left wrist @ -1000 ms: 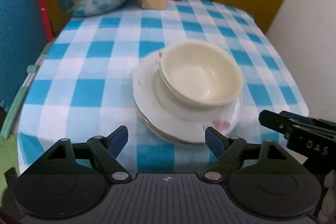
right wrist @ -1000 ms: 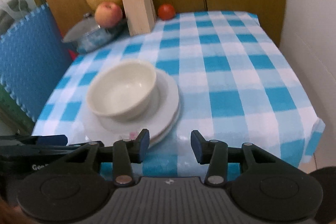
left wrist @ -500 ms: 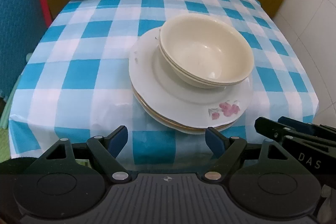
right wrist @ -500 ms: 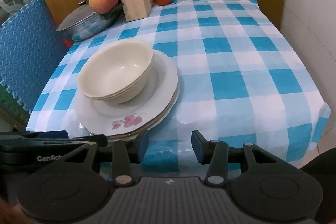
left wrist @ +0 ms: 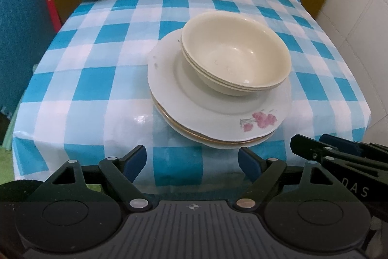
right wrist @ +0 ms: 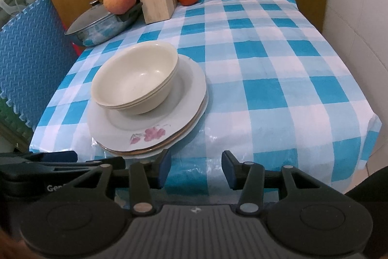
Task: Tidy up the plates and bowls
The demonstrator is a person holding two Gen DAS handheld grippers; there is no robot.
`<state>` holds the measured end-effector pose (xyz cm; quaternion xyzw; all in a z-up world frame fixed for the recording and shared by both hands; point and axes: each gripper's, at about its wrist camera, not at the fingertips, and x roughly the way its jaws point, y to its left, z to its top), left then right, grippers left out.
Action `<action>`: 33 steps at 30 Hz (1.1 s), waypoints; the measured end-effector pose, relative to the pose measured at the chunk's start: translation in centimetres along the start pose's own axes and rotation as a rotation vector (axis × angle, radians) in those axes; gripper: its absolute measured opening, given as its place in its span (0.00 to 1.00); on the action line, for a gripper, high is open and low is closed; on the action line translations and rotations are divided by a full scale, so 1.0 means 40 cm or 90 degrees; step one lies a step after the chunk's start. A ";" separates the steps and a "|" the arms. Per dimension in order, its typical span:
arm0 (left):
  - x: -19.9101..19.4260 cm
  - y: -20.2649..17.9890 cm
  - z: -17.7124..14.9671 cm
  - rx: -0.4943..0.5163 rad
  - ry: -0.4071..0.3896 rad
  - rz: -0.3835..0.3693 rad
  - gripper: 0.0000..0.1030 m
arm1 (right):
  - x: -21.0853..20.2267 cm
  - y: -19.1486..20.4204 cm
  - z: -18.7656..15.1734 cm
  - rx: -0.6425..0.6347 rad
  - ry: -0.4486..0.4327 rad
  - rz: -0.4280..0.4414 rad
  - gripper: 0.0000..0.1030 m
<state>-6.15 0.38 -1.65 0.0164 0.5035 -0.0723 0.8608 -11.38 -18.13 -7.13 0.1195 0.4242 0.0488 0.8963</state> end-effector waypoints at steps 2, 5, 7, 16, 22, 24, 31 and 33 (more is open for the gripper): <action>-0.001 -0.001 -0.002 0.003 -0.001 0.004 0.84 | 0.001 -0.001 0.000 -0.001 0.000 0.000 0.42; -0.003 -0.002 -0.003 0.005 -0.002 0.007 0.83 | 0.002 -0.001 0.000 0.000 0.001 0.002 0.42; -0.003 -0.004 -0.003 0.008 -0.002 0.011 0.83 | 0.002 -0.001 0.000 -0.001 -0.001 0.003 0.42; -0.002 -0.002 0.001 0.006 0.000 0.009 0.83 | 0.007 -0.001 0.000 0.002 0.001 0.006 0.42; -0.004 -0.003 0.002 0.011 -0.002 0.013 0.81 | 0.010 -0.001 0.000 0.003 0.002 0.009 0.42; -0.003 -0.005 0.002 0.013 -0.004 0.015 0.81 | 0.011 -0.001 -0.001 0.003 0.002 0.009 0.42; -0.004 -0.008 0.001 0.014 -0.003 0.018 0.81 | 0.012 -0.002 -0.001 0.003 0.003 0.010 0.42; -0.005 -0.009 0.002 0.013 -0.002 0.019 0.81 | 0.012 -0.002 -0.001 0.004 0.003 0.011 0.42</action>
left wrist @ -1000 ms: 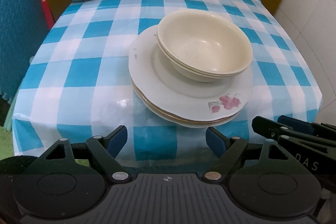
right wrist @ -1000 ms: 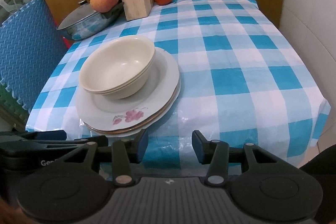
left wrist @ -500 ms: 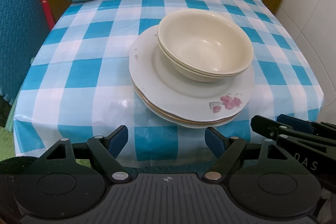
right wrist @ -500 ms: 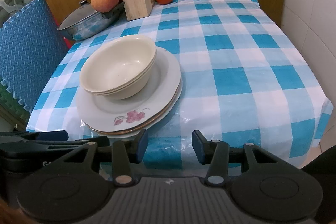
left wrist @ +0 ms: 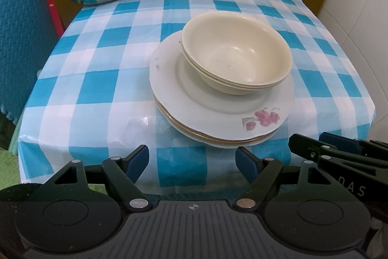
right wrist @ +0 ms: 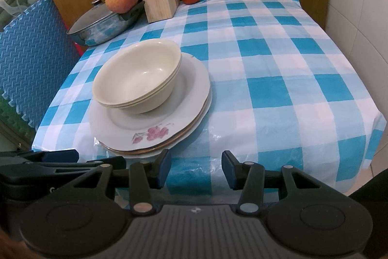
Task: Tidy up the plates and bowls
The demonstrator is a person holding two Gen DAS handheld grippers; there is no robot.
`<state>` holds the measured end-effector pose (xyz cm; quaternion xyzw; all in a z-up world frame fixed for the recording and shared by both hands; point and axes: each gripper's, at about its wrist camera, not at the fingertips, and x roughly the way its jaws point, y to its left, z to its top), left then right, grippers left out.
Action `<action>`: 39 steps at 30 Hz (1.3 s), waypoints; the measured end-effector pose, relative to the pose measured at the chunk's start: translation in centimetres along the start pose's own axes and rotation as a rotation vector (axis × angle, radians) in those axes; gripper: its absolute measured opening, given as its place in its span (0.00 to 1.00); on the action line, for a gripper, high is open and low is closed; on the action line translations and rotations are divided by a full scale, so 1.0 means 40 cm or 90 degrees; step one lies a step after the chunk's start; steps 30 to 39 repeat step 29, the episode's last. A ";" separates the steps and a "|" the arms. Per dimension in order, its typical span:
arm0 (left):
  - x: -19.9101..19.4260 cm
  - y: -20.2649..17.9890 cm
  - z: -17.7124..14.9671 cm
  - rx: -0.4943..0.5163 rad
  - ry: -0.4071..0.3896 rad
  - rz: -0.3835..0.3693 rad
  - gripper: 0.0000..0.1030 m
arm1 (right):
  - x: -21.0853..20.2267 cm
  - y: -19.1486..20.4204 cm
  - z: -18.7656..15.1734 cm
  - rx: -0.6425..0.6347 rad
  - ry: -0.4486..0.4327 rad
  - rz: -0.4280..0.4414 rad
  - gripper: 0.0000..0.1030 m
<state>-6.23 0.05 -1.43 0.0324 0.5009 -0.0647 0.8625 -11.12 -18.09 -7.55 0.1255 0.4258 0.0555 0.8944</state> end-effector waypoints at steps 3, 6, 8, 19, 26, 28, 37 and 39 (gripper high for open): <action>0.000 0.000 0.001 -0.001 0.003 0.001 0.81 | 0.000 0.000 -0.001 0.000 -0.001 0.000 0.42; 0.000 0.001 0.001 -0.001 0.002 0.001 0.81 | 0.001 0.000 -0.002 0.001 0.000 0.001 0.42; 0.000 0.001 0.002 0.000 0.000 0.002 0.81 | 0.001 0.000 -0.002 0.001 0.001 0.001 0.42; -0.004 -0.007 -0.003 0.014 -0.016 0.021 0.83 | 0.006 0.002 -0.004 0.008 0.002 0.005 0.42; 0.000 -0.005 -0.002 0.016 -0.015 0.021 0.83 | 0.008 0.000 -0.003 0.009 0.004 0.005 0.42; -0.001 -0.004 -0.001 0.017 -0.016 0.022 0.83 | 0.007 -0.001 -0.003 0.009 0.004 0.006 0.42; -0.001 -0.005 -0.001 0.017 -0.016 0.022 0.83 | 0.007 -0.001 -0.003 0.009 0.004 0.006 0.42; -0.001 -0.005 -0.001 0.017 -0.016 0.022 0.83 | 0.007 -0.001 -0.003 0.009 0.004 0.006 0.42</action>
